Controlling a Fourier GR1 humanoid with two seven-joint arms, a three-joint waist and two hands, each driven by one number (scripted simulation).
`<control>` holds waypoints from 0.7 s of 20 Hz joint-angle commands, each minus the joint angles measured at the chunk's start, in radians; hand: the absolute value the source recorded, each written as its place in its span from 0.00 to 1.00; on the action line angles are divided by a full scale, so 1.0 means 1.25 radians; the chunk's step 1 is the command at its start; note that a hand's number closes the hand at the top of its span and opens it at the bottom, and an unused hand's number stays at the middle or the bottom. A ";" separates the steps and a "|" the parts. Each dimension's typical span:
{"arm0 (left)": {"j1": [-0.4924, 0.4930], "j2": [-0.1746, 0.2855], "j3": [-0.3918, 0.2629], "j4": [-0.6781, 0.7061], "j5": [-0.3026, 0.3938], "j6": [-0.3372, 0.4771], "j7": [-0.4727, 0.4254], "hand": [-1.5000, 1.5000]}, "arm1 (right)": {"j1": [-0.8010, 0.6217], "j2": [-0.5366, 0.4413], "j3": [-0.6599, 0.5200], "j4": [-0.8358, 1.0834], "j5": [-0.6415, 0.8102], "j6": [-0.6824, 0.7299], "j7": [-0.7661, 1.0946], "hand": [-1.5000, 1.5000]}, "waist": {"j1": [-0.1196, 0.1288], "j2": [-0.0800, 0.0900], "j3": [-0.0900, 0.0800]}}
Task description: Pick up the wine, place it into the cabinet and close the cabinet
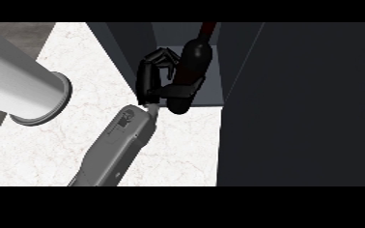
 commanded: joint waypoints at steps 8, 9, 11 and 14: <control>-0.124 -0.005 0.035 0.187 0.036 0.006 -0.026 1.00 | 0.051 0.036 0.051 -0.072 -0.031 -0.002 0.003 0.00 | -0.009 0.002 0.000; -0.186 -0.005 0.060 0.227 0.046 0.008 -0.016 1.00 | 0.049 0.015 0.022 -0.096 -0.075 0.003 0.029 0.00 | -0.018 0.003 0.000; -0.176 -0.002 0.124 0.270 0.016 -0.056 -0.055 1.00 | 0.040 -0.012 -0.029 -0.091 -0.122 0.017 0.030 0.00 | -0.010 0.003 0.000; -0.213 0.005 0.123 0.316 0.008 -0.044 -0.090 1.00 | 0.024 0.003 0.014 -0.096 -0.083 0.004 0.044 0.00 | -0.009 0.003 0.000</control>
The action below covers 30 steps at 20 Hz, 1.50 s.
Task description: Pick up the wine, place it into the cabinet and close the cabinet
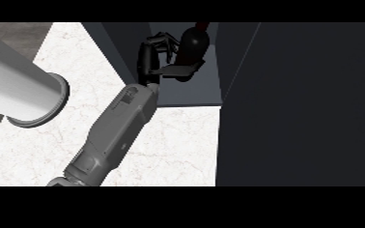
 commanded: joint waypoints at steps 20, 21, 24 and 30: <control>-0.196 0.006 0.206 0.306 0.080 -0.067 -0.151 1.00 | -0.003 0.001 -0.006 -0.064 -0.079 -0.007 0.036 0.00 | -0.021 0.009 0.000; -0.184 0.018 0.212 0.318 0.086 -0.094 -0.156 1.00 | -0.004 0.009 0.024 -0.067 -0.044 -0.011 0.039 0.00 | -0.022 0.011 -0.001; -0.189 0.009 0.223 0.334 0.095 -0.091 -0.169 1.00 | -0.002 0.003 -0.003 -0.033 -0.060 0.012 -0.005 0.00 | -0.023 0.012 0.000; -0.188 -0.003 0.212 0.372 0.088 -0.075 -0.205 1.00 | -0.003 0.021 0.011 -0.020 -0.051 -0.002 -0.021 0.00 | -0.023 0.012 0.000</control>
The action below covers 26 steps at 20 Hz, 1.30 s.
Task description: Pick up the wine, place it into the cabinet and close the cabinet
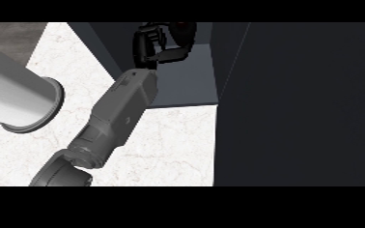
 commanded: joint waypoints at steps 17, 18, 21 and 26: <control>-0.023 0.001 0.008 0.118 -0.038 0.089 -0.009 0.00 | -0.024 -0.020 -0.034 -0.043 -0.059 -0.002 0.021 0.00 | -0.013 0.013 -0.005; 0.016 0.002 0.004 0.118 -0.048 0.062 -0.046 0.00 | -0.048 -0.002 0.006 -0.031 -0.004 -0.025 0.031 0.00 | -0.007 0.016 -0.006; 0.029 0.015 -0.003 0.122 -0.060 0.059 -0.047 0.00 | -0.006 -0.019 -0.027 -0.030 -0.053 0.010 0.005 0.00 | -0.007 0.014 -0.005; 0.040 0.037 0.022 0.107 -0.044 0.047 -0.071 0.00 | -0.031 -0.014 -0.005 -0.052 -0.040 -0.015 0.045 0.00 | -0.011 0.016 -0.006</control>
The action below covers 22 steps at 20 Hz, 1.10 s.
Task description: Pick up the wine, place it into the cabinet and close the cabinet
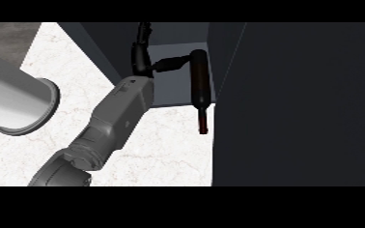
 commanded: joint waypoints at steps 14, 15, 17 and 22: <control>0.047 -0.002 0.015 -0.002 -0.010 -0.083 -0.068 0.00 | -0.034 0.012 0.018 -0.038 -0.011 -0.035 0.041 0.00 | 0.013 0.001 -0.004; 0.072 0.014 0.016 -0.005 -0.010 -0.123 -0.080 0.00 | 0.059 0.002 0.009 -0.065 -0.028 0.001 0.010 0.00 | 0.010 -0.001 -0.003; 0.071 0.014 0.011 0.004 -0.018 -0.117 -0.085 0.00 | 0.034 0.022 0.047 -0.076 0.002 -0.028 0.032 0.00 | 0.007 0.001 -0.004; 0.086 -0.002 -0.003 0.004 -0.007 -0.133 -0.101 0.00 | 0.027 -0.003 0.011 -0.057 -0.033 -0.006 0.016 0.00 | 0.006 -0.003 -0.003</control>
